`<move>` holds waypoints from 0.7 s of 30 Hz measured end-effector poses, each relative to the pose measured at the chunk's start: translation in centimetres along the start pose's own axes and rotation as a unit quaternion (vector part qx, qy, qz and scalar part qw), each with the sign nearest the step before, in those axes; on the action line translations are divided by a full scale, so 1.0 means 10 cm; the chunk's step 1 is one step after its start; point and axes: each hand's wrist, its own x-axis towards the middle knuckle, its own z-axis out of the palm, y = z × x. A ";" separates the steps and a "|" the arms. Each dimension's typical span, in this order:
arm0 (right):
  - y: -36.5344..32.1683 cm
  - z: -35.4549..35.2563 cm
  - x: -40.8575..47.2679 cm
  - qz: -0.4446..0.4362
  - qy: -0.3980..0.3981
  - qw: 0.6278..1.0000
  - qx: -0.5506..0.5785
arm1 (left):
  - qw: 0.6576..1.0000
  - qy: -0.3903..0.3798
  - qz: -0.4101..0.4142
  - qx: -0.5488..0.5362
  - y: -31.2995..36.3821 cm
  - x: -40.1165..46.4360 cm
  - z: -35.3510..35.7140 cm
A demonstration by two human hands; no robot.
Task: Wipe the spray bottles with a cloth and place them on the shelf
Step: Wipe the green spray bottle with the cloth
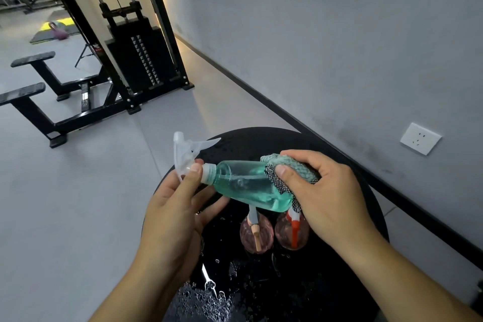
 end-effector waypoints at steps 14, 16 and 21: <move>-0.05 0.06 -0.04 -0.035 -0.042 0.998 -0.025 | 0.998 -0.061 -0.013 0.016 0.05 -0.01 -0.04; -0.11 0.11 -0.09 -0.069 -0.077 0.994 -0.037 | 0.997 -0.077 -0.013 0.026 0.02 -0.04 0.00; -0.14 0.12 -0.05 -0.092 -0.079 0.991 -0.060 | 0.997 -0.074 -0.001 0.035 -0.01 -0.04 0.01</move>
